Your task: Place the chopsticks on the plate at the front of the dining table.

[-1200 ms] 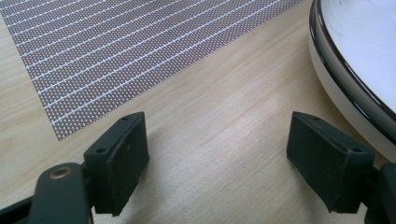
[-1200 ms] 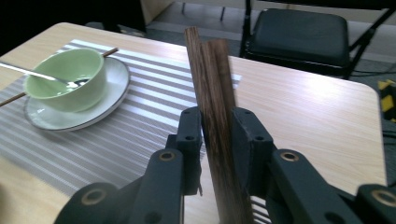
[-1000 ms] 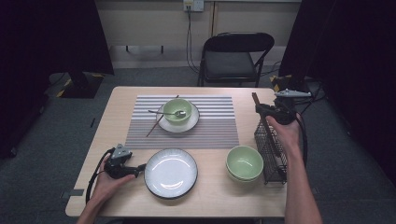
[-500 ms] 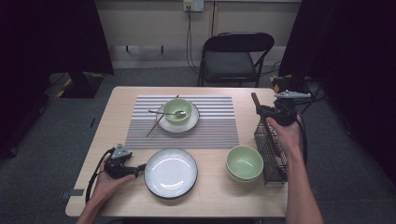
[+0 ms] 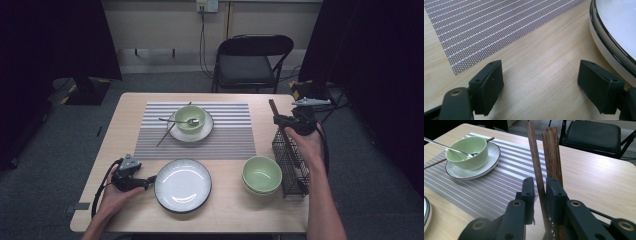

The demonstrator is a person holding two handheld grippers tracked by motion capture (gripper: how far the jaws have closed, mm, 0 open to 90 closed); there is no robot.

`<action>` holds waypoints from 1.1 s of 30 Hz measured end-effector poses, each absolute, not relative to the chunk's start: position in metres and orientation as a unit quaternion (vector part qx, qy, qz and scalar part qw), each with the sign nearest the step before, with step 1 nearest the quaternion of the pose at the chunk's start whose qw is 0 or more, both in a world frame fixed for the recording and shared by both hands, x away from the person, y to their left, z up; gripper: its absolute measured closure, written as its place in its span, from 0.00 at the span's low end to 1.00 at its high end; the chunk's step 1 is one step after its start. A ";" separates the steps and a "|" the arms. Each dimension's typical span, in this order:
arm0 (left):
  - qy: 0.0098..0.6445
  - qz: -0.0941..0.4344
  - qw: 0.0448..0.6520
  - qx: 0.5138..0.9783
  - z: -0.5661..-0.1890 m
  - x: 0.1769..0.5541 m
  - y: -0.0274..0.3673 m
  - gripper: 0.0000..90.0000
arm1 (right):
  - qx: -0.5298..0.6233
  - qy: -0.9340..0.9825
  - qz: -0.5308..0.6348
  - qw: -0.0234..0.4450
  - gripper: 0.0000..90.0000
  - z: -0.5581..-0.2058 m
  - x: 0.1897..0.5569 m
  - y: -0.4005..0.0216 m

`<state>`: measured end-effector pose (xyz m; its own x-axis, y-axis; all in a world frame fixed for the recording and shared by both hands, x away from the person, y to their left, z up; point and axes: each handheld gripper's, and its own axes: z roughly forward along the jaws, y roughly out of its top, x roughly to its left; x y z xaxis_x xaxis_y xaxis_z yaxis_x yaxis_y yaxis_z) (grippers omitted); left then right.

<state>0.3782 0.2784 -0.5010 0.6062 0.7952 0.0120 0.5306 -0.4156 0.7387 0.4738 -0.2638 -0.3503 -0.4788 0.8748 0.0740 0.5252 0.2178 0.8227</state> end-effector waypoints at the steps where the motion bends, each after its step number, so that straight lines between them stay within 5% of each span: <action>1: 0.403 0.184 0.360 0.821 -0.501 0.378 0.278 0.22 | 0.467 0.751 0.418 0.209 0.86 -0.350 0.474 -0.264; 33: 0.401 0.180 0.361 0.823 -0.501 0.378 0.279 0.22 | 0.477 0.736 0.425 0.223 0.92 -0.353 0.462 -0.274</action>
